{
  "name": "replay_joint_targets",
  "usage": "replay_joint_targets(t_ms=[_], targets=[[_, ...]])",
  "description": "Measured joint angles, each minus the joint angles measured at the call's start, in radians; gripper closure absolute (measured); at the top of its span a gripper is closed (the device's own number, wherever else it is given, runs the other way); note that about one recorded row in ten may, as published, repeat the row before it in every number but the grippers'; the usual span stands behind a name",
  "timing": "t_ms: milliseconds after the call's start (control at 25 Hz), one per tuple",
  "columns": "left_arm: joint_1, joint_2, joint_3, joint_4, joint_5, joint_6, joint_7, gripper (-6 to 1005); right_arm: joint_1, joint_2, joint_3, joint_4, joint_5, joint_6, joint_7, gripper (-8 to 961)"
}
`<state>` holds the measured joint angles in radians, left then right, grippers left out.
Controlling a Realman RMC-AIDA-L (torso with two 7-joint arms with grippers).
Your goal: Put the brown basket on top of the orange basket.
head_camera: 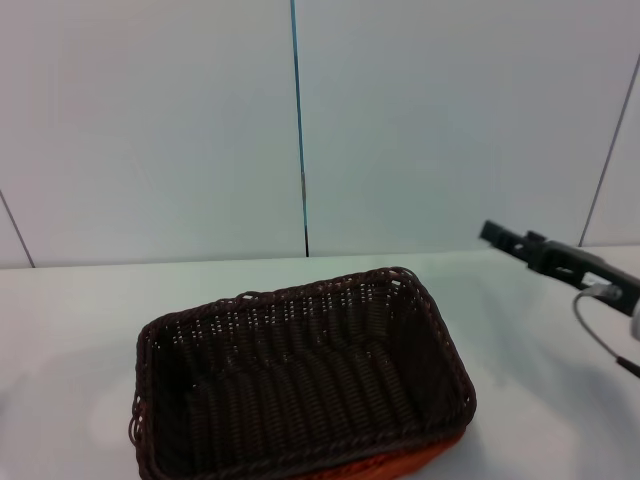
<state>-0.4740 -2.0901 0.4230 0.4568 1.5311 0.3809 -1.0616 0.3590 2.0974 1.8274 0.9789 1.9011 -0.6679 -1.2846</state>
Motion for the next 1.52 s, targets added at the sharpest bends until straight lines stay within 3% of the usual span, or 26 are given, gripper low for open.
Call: replay_joint_targets(t_ms=[240, 600, 720, 1120, 1520], targets=[[0.008, -0.002, -0.027, -0.021, -0.112, 0.039, 0.116, 111, 0.015, 0.000, 0.099, -0.042, 0.027, 0.000, -0.119, 114], [0.034, -0.008, -0.067, -0.023, -0.118, 0.098, 0.120, 110, 0.072, 0.002, 0.253, -0.118, 0.023, 0.021, -0.278, 116], [0.042, -0.008, -0.111, -0.032, -0.119, 0.154, 0.120, 110, 0.085, 0.003, 0.269, -0.134, 0.026, 0.025, -0.335, 117], [0.051, -0.008, -0.118, -0.038, -0.119, 0.257, 0.128, 110, 0.103, 0.007, 0.334, -0.185, 0.029, 0.013, -0.494, 119], [0.040, -0.033, -0.175, -0.073, -0.125, 0.474, 0.263, 111, 0.110, 0.006, 0.370, -0.233, 0.012, 0.103, -0.513, 138]])
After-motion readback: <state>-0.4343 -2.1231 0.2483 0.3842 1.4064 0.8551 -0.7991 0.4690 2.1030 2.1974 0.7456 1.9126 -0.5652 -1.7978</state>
